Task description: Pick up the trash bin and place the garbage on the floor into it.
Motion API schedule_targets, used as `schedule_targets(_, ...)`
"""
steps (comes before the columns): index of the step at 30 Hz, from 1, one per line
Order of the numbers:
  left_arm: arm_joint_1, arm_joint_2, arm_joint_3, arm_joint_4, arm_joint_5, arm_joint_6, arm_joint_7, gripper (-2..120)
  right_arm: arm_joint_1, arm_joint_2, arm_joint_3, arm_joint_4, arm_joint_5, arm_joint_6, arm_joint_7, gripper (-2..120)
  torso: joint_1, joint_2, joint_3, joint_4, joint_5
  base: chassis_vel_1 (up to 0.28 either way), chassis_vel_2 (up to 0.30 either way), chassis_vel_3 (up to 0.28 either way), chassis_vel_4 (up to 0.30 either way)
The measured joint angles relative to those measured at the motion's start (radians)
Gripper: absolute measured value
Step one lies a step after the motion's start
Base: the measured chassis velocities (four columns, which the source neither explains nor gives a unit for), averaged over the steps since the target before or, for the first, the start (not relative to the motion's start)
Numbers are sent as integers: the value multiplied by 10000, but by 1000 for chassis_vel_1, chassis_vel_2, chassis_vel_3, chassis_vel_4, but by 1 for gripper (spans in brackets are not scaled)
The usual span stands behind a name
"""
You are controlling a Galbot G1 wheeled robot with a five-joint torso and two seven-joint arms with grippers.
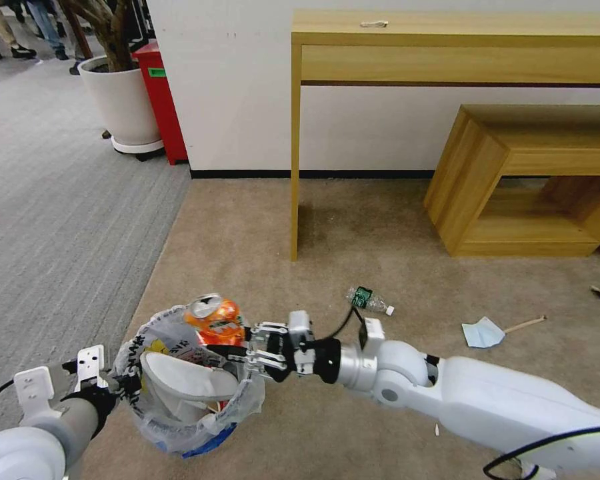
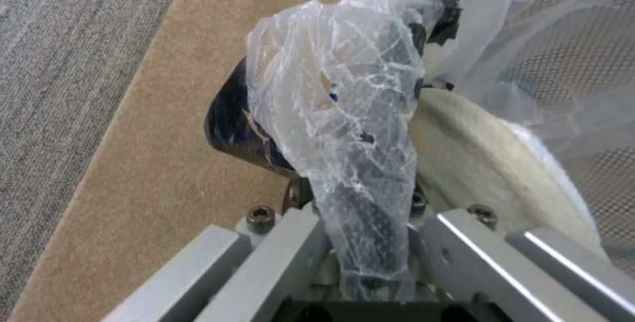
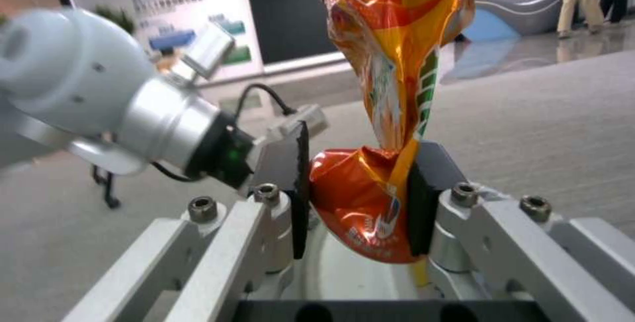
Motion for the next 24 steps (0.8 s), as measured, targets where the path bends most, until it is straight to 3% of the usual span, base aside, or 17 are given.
schedule_targets(8,43,-76,-73,-125,17,0,1,1,1131,499,-1146,147,-289,-751,1046,25,0,0,0,-1,0,0,0,0,0)
schedule_targets(24,93,-93,-168,-443,-18,0,6,1,2272,1241,-2494,-546,375,-1205,1513,25,0,0,0,0,2,0,0,0,0)
